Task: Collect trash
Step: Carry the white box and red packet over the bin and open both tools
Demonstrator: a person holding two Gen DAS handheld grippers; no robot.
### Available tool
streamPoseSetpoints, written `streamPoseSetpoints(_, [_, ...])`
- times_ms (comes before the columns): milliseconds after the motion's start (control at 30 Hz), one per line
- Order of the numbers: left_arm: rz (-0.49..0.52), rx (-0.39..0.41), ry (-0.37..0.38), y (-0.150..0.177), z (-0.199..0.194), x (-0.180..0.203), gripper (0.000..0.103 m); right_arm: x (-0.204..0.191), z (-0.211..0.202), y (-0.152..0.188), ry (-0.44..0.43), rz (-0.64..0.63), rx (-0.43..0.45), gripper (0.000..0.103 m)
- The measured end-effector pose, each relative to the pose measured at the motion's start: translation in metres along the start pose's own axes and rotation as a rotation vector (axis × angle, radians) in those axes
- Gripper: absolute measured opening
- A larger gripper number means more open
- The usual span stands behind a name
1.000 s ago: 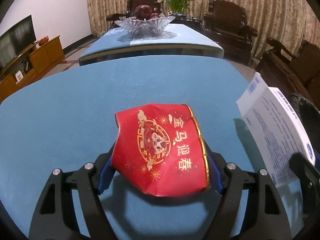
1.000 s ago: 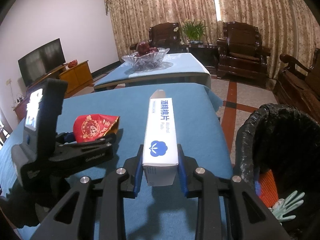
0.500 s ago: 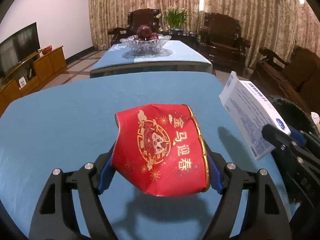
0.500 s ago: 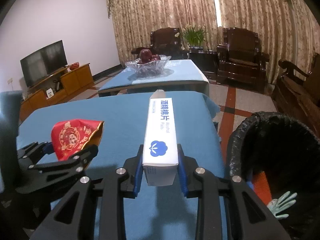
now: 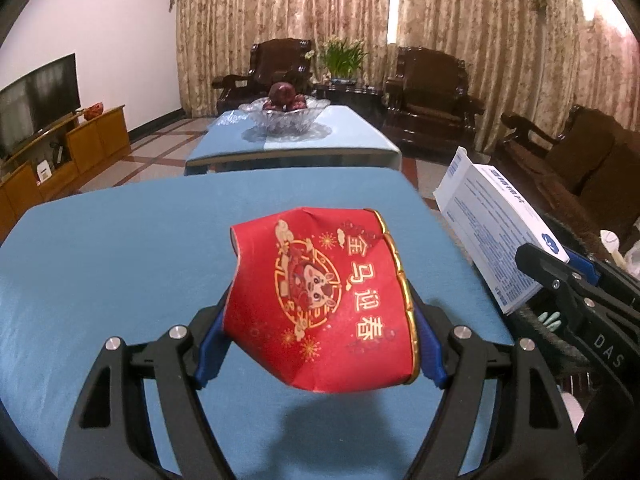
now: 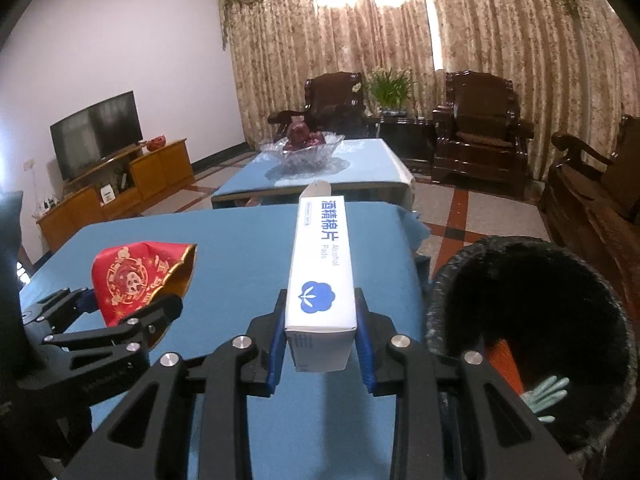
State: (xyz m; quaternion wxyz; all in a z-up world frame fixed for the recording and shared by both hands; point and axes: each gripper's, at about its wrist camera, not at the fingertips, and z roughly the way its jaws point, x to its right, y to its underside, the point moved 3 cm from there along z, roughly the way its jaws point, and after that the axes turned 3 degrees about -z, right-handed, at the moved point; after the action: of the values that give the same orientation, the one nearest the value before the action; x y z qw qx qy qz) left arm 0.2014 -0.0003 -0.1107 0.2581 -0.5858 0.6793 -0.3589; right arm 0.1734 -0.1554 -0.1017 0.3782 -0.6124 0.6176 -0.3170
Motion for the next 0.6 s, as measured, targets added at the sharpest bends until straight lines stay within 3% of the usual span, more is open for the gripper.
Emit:
streamPoseSetpoints(367, [0.042, 0.056, 0.071, -0.01, -0.028, 0.047, 0.074, 0.031, -0.047, -0.002, 0.068, 0.024, 0.049, 0.03])
streamPoseSetpoints(600, [0.079, 0.056, 0.151, -0.015, -0.021, 0.09, 0.074, 0.066, -0.067, -0.001, 0.153, 0.051, 0.072, 0.03])
